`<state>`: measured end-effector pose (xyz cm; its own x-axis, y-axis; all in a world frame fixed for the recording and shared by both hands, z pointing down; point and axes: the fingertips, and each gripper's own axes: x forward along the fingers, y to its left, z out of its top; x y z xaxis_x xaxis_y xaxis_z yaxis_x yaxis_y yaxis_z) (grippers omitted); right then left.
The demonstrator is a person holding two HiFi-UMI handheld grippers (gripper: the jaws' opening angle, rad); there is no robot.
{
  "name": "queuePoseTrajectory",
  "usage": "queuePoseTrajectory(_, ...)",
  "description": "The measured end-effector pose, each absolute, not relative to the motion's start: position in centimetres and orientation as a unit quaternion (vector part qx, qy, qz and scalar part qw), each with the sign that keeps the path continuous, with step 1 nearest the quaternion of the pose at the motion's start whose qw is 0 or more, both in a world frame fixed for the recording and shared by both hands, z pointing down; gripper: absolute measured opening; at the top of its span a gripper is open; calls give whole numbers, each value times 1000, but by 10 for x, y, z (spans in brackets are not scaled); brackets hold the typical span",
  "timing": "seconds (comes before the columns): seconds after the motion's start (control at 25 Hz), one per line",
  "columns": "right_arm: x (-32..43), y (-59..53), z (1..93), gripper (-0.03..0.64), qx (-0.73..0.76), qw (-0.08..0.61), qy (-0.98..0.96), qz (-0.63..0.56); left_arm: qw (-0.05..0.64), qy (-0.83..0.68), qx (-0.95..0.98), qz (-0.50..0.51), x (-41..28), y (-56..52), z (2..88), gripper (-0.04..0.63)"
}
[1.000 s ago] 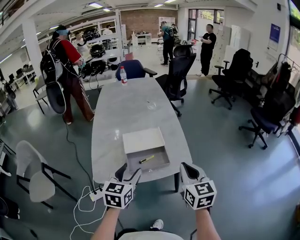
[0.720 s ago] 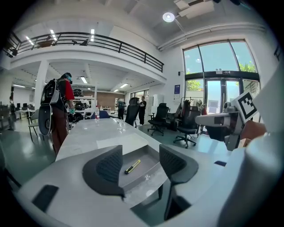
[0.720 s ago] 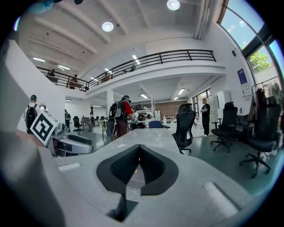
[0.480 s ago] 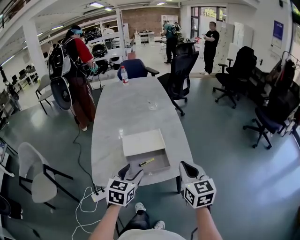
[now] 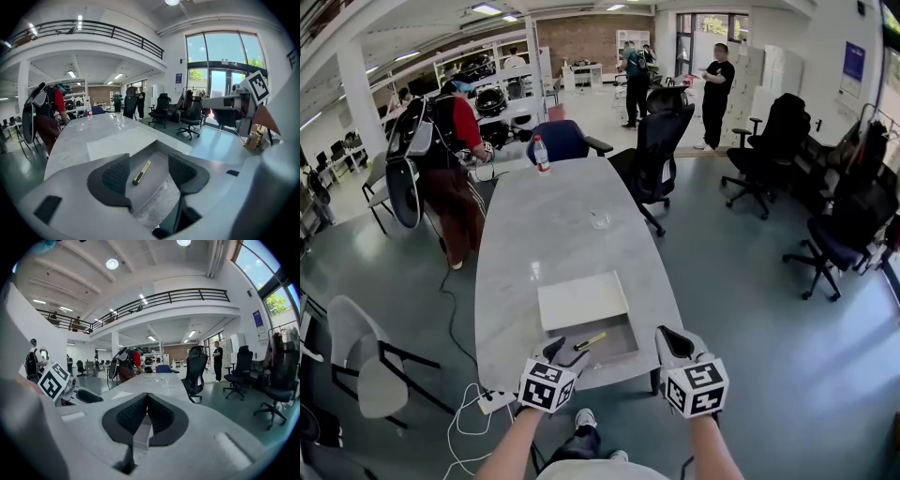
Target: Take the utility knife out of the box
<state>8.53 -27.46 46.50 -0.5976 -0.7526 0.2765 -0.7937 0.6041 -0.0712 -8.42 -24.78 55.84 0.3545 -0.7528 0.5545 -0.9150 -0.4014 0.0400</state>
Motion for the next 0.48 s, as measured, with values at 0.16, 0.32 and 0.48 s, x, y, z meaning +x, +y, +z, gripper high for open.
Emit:
queuePoseTrajectory(0.16, 72, -289, 471, 5, 428, 119, -891, 93, 185, -483, 812, 271, -80, -259, 581, 235)
queuePoseTrajectory(0.32, 61, -304, 471, 5, 424, 125, -892, 90, 193, -442, 818, 314, -74, -267, 600, 235)
queuePoseTrajectory(0.48, 52, -319, 471, 5, 423, 127, -893, 89, 201, -417, 817, 343, -74, -279, 612, 235)
